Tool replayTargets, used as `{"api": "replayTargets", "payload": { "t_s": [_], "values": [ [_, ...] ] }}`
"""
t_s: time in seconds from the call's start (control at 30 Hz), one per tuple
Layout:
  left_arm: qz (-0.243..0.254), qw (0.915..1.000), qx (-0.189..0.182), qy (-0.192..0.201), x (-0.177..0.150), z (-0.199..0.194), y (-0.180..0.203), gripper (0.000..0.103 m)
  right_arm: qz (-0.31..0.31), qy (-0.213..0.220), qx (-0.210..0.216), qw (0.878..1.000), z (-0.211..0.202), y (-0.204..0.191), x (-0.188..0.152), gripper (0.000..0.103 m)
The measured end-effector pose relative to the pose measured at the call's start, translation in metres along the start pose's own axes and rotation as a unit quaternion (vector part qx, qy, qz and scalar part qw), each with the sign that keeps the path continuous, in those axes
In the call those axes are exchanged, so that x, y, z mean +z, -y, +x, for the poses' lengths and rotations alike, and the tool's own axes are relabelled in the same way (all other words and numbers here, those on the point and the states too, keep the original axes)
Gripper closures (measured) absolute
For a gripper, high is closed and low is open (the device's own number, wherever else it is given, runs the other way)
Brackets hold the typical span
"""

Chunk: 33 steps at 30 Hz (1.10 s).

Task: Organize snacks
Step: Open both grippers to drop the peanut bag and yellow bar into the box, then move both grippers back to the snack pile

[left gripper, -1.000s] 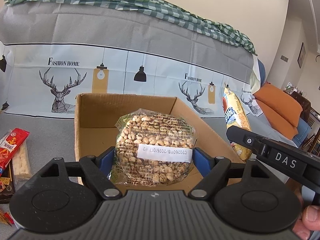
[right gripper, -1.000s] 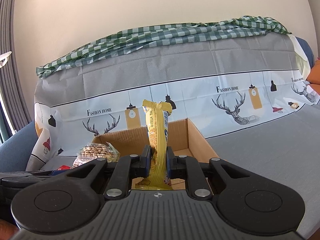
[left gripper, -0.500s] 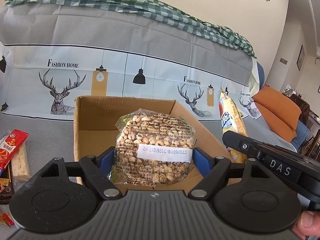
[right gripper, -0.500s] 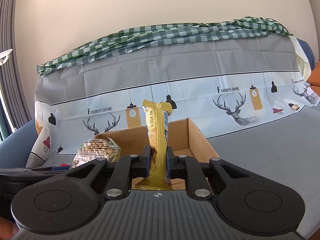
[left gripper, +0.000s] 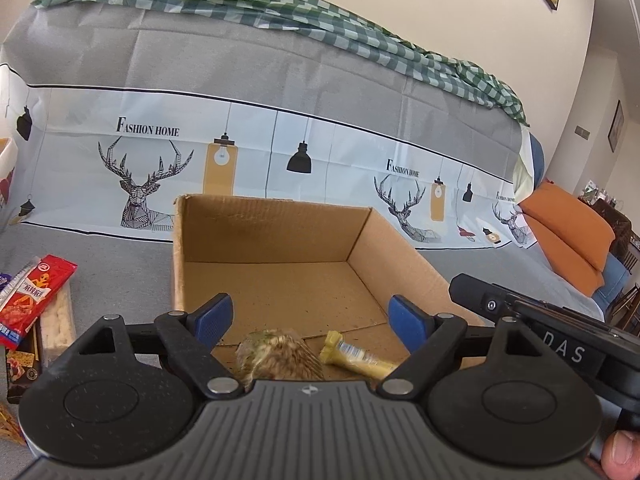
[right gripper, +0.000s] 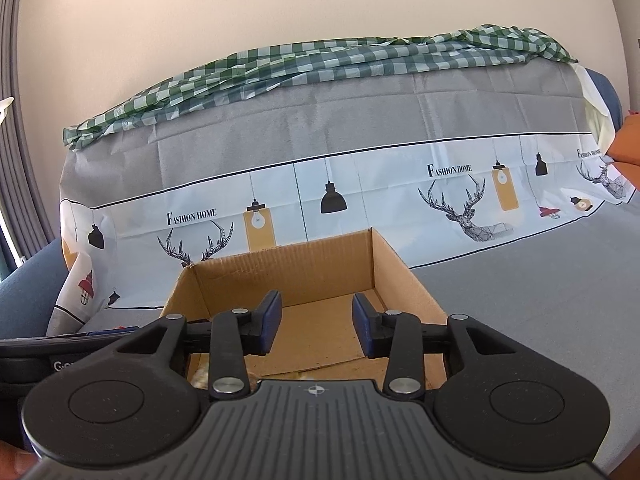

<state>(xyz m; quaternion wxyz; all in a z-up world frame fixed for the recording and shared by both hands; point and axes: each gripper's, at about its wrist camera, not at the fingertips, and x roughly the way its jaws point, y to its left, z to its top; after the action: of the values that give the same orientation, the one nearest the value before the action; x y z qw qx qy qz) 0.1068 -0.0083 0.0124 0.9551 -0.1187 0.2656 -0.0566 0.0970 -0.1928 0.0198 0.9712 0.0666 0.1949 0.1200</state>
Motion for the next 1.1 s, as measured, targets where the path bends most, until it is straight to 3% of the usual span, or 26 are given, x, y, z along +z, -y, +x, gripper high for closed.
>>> {"api": "replayTargets", "payload": {
  "t_s": [0.13,0.17,0.23,0.33,0.5,0.77,0.93,1.03,1.1],
  "values": [
    [-0.003,1.0,-0.001,0.009,0.002,-0.012,-0.009,0.018,-0.005,0.001,0.004,1.0,0.0,-0.009,0.0,0.059],
    [-0.002,0.9999,-0.002,0.011,0.001,-0.016,-0.012,0.024,-0.006,0.001,0.006,1.0,0.0,-0.013,0.0,0.058],
    [0.001,0.9998,-0.011,0.017,0.001,-0.027,-0.019,0.052,-0.011,0.001,0.009,1.0,0.0,-0.021,-0.001,0.058],
    [0.0,0.9996,-0.018,0.021,0.0,-0.046,-0.031,0.082,-0.015,0.002,0.016,1.0,-0.001,-0.034,-0.002,0.058],
    [-0.016,0.9998,-0.011,0.003,0.005,-0.072,-0.071,0.084,-0.006,0.002,0.044,0.999,-0.004,-0.056,-0.005,0.059],
    [-0.074,0.9951,0.052,-0.04,0.019,-0.099,-0.172,0.084,-0.029,-0.02,0.114,0.993,-0.004,-0.107,-0.021,0.073],
    [-0.146,0.9839,0.089,-0.051,0.017,-0.121,-0.237,0.084,-0.05,-0.037,0.153,0.986,-0.002,-0.138,-0.036,0.079],
    [-0.235,0.967,0.083,-0.054,0.002,-0.129,-0.275,0.084,-0.057,-0.056,0.175,0.981,0.003,-0.155,-0.046,0.079],
    [-0.26,0.9602,0.087,-0.051,-0.008,-0.13,-0.287,0.08,-0.073,-0.07,0.192,0.976,0.006,-0.168,-0.057,0.079]
  ]
}}
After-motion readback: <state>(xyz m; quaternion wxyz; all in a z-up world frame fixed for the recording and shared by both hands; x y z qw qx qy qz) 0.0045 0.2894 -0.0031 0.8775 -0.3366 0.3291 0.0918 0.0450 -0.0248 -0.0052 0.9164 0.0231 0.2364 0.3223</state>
